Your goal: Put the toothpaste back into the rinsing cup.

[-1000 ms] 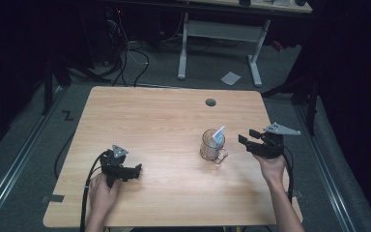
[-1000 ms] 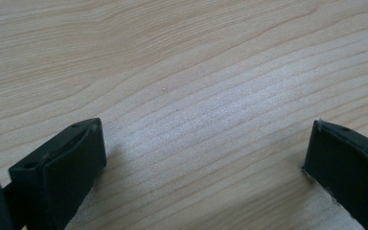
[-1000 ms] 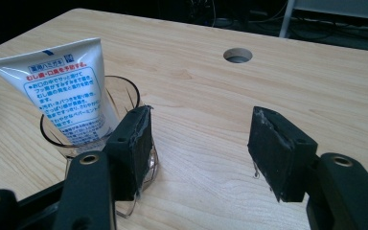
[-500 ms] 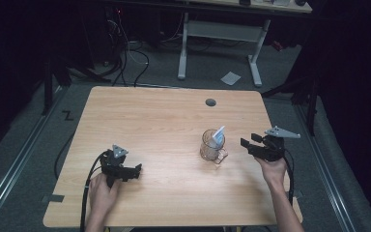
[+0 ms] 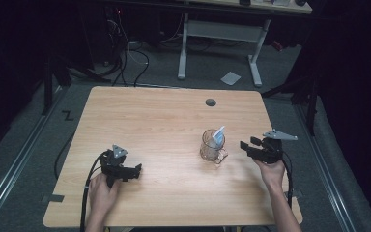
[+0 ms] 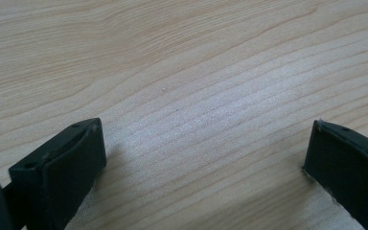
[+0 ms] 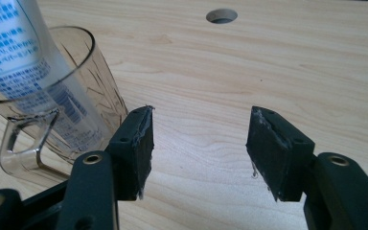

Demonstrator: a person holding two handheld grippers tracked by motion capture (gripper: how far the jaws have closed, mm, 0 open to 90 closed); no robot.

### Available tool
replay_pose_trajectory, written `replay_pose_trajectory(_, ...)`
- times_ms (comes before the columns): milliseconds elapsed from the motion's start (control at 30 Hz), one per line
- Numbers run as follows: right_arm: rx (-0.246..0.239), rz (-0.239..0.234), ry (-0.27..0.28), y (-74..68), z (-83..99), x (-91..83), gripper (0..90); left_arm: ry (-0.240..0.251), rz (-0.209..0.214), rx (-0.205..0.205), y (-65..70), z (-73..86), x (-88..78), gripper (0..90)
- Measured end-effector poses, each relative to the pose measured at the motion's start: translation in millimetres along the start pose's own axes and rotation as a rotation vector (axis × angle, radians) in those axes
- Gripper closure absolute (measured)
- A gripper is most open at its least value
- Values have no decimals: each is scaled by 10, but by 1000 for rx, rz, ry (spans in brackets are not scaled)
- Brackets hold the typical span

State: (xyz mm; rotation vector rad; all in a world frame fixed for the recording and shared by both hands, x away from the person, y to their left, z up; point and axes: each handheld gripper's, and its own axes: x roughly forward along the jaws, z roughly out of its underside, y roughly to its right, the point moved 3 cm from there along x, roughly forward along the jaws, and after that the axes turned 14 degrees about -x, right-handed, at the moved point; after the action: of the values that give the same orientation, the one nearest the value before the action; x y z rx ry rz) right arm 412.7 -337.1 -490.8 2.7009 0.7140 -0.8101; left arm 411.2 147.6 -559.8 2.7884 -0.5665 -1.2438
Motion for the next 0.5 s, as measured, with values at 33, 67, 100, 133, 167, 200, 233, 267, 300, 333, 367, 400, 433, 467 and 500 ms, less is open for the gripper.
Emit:
replay_pose_trajectory(33,-2,0,-5,-2,15,13,424,0,0,0,0,0,0,8)
replay_pose_trajectory(67,3,0,-8,-7,29,22,425,0,0,0,0,0,0,8)
replay_pose_trajectory(100,9,-2,-13,-12,42,31,425,0,0,0,0,0,0,8)
replay_pose_trajectory(133,10,-3,-16,-14,55,41,425,0,0,0,0,0,0,7)
replay_pose_trajectory(167,11,-2,-21,-16,71,52,425,0,0,0,0,0,0,8)
replay_pose_trajectory(200,12,-2,-25,-17,79,58,425,0,0,0,0,0,0,8)
replay_pose_trajectory(233,7,-1,-26,-16,90,67,425,0,0,0,0,0,0,8)
replay_pose_trajectory(267,13,-1,-31,-22,101,73,425,0,0,0,0,0,0,8)
replay_pose_trajectory(300,13,0,-37,-26,112,79,425,0,0,0,0,0,0,8)
replay_pose_trajectory(333,15,0,-38,-31,124,89,425,0,0,0,0,0,0,8)
replay_pose_trajectory(367,10,0,-44,-32,141,101,425,0,0,0,0,0,0,7)
replay_pose_trajectory(400,11,1,-48,-36,150,107,425,0,0,0,0,0,0,7)
replay_pose_trajectory(433,12,2,-53,-37,162,116,424,0,0,0,0,0,0,7)
replay_pose_trajectory(467,13,3,-57,-38,172,121,422,0,0,0,0,0,0,8)
replay_pose_trajectory(500,15,6,-57,-38,186,134,421,0,0,0,0,0,0,8)
